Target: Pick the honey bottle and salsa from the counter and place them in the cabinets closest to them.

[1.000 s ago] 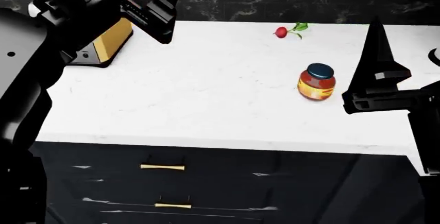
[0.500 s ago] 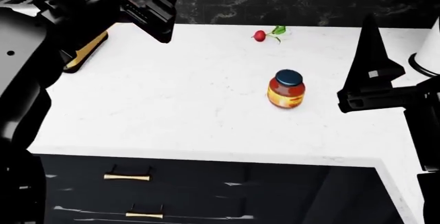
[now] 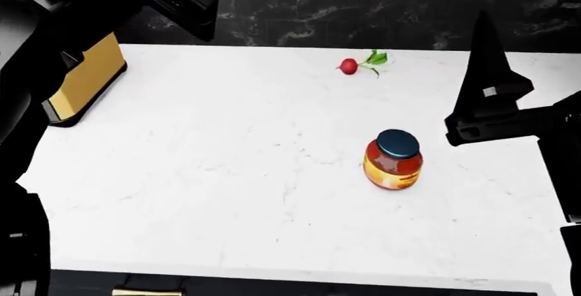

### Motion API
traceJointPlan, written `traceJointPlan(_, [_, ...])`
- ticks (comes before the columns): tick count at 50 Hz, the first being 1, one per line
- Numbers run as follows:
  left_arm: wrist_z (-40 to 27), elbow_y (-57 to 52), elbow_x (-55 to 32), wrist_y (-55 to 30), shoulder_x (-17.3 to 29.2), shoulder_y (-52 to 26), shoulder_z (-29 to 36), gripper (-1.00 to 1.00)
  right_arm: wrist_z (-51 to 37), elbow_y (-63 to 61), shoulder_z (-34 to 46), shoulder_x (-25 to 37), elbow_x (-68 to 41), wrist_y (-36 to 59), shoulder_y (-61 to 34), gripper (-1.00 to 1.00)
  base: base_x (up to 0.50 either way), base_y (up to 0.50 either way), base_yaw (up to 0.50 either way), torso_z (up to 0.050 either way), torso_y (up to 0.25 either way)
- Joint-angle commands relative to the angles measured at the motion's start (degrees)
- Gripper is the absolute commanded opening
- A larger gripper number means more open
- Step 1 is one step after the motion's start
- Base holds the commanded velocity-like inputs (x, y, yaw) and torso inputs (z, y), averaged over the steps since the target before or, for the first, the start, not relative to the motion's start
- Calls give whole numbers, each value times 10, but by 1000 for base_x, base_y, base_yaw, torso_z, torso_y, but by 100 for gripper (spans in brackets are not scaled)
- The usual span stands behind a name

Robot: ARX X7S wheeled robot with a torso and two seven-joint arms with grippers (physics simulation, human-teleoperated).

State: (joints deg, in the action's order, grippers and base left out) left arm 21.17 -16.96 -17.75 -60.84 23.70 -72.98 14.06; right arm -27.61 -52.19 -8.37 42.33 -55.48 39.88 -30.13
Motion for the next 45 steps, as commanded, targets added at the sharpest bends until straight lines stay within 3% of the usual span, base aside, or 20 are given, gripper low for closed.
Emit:
traceJointPlan(1, [0,-2,-4,-8,2,-5,-1,100,-13,0,-10,18,-37,18,-8,100,382,19,0,0,0])
traceJointPlan(11, [-1,-4,-7,-11,2,-5,3,100,-18,-3,-22,33,-59,23,-7,100,355,17,0,0,0])
traceJointPlan(27, [29,32,-3,-74,26,-73,72,100,-36,29,-14,66,-163,61,-41,100,12,1,0,0,0])
traceJointPlan(33, [42,36,2,-82,41,-92,99,100,-58,94,39,83,-205,114,-145,100,0,0,0,0,0])
traceJointPlan(45, [40,29,0,-83,47,-86,96,100,-61,98,46,96,-224,127,-161,100,138,-4,0,0,0])
